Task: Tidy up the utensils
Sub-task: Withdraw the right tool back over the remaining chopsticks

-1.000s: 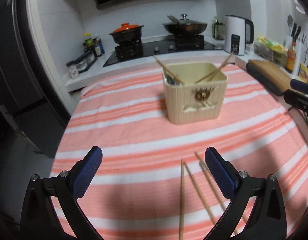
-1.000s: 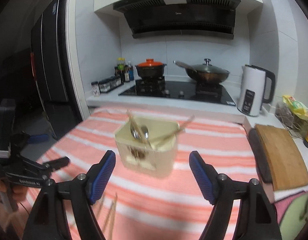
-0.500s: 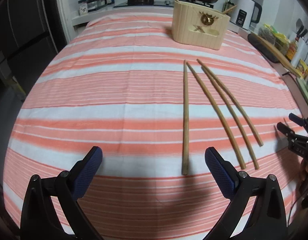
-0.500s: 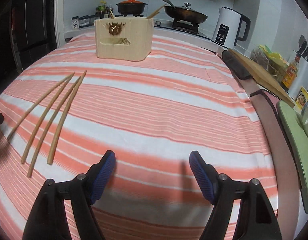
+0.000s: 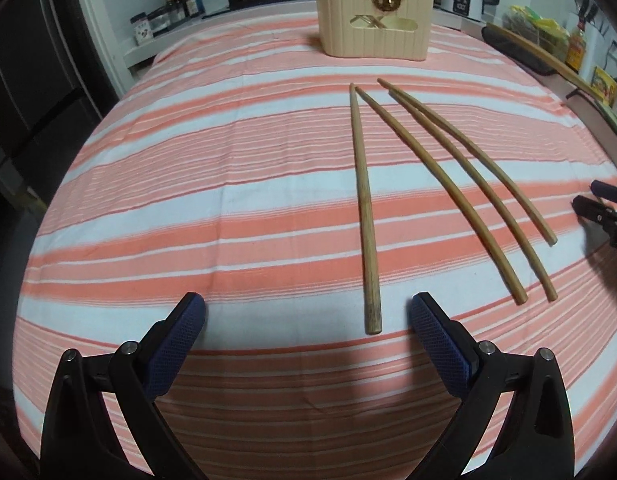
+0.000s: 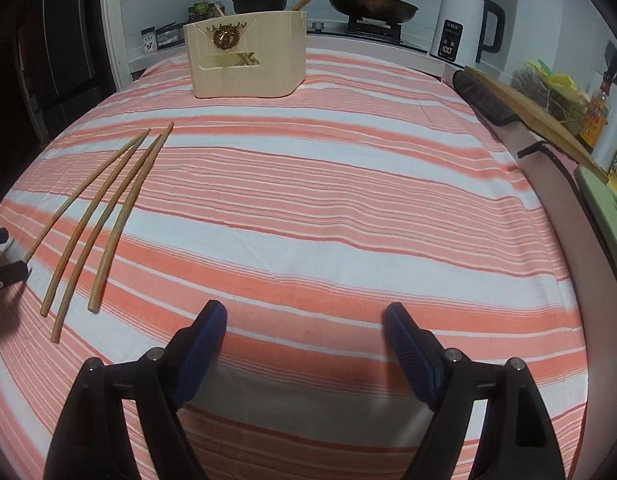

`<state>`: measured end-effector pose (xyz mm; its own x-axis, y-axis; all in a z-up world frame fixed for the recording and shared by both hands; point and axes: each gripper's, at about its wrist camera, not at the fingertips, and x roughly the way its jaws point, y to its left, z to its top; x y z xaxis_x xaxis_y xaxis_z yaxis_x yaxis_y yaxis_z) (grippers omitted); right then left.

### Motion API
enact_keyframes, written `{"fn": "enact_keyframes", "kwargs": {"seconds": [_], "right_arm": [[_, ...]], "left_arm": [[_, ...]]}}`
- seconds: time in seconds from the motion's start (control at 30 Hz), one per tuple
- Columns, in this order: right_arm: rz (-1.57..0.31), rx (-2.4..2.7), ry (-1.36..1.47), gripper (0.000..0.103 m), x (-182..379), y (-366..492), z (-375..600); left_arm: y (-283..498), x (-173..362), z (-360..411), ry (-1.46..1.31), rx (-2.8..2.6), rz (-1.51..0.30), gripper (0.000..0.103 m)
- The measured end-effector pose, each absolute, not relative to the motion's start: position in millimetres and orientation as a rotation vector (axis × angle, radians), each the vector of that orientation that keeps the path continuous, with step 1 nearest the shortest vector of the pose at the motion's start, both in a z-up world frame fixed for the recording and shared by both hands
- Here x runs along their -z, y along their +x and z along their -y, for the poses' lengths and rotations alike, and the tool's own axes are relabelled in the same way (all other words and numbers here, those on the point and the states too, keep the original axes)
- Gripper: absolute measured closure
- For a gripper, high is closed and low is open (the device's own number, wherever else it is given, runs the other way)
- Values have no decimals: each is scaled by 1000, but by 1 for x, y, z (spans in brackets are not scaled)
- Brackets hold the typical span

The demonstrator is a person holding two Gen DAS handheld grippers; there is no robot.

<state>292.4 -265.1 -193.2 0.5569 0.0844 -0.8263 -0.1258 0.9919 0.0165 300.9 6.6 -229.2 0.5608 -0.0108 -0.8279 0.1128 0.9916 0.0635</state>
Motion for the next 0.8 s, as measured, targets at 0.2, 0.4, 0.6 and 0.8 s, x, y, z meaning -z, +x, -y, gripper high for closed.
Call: {"fn": "enact_keyframes", "kwargs": {"seconds": [0.2,0.4,0.6,0.8], "right_arm": [[-966,-123,-60,16,192,290,261],[-864,-417,-45,17,162,257,216],[-914,-514,-150,40,174,260,172],[-929,-520,-189,54,179,268,159]], "left_arm": [[303,233,-18,55,101,-998,0],[303,233,-18,75,107,-994,0],[295,231,-14,90,87,-979,1],[292,230,-7,92,108,-971,8]]}}
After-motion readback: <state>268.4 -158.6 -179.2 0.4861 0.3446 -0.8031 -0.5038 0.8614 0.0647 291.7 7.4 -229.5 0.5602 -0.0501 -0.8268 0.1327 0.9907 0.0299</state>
